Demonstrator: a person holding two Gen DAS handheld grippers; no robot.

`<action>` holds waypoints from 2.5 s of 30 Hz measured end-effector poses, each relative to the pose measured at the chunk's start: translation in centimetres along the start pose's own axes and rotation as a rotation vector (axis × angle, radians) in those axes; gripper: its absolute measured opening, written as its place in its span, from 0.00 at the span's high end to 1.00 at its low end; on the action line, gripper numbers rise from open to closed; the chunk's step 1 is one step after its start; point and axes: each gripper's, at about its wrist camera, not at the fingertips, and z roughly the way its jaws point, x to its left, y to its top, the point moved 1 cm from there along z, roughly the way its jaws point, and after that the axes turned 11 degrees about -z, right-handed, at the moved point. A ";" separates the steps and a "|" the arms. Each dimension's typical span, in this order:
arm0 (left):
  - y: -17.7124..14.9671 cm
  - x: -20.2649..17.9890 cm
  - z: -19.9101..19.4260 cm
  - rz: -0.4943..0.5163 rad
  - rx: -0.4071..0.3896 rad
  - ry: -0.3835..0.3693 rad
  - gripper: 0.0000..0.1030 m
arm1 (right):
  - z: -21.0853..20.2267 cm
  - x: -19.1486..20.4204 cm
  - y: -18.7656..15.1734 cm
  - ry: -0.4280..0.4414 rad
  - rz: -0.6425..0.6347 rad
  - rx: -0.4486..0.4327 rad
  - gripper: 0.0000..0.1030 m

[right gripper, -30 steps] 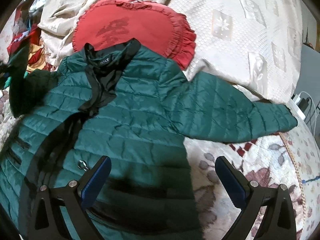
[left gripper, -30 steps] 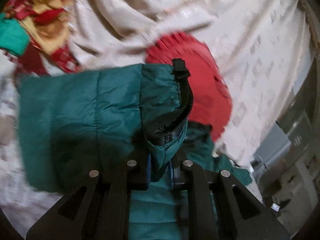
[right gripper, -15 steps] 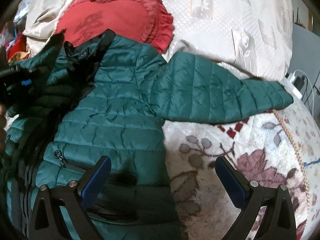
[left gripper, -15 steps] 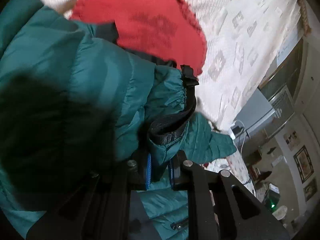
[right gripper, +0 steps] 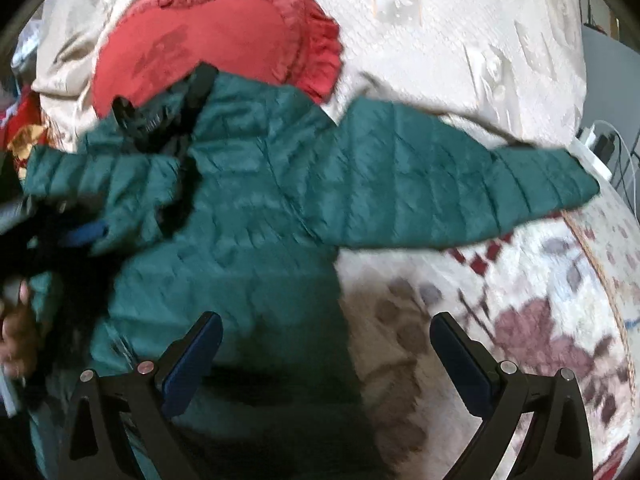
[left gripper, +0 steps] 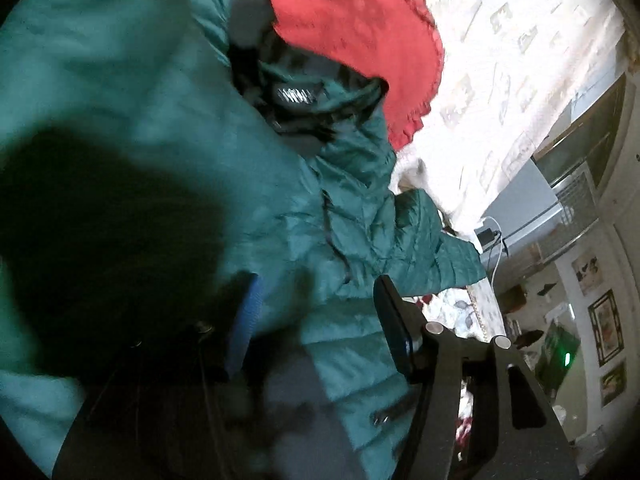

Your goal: Fold large clothes

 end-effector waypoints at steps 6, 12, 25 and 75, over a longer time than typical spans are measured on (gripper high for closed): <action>0.8 2.0 -7.2 0.003 -0.213 0.131 0.44 | 2.3 3.0 5.7 0.150 -0.003 -0.091 0.00; 0.7 2.6 -9.8 0.098 -0.383 0.344 0.44 | 8.2 7.6 9.2 0.371 0.034 -0.024 0.00; 2.9 5.0 -12.1 -0.042 -0.493 0.333 0.35 | 6.9 9.5 11.8 0.433 -0.082 -0.091 0.82; 3.5 5.6 -1.9 0.109 -0.183 0.622 0.30 | 12.2 3.1 10.9 0.326 -0.044 0.117 0.49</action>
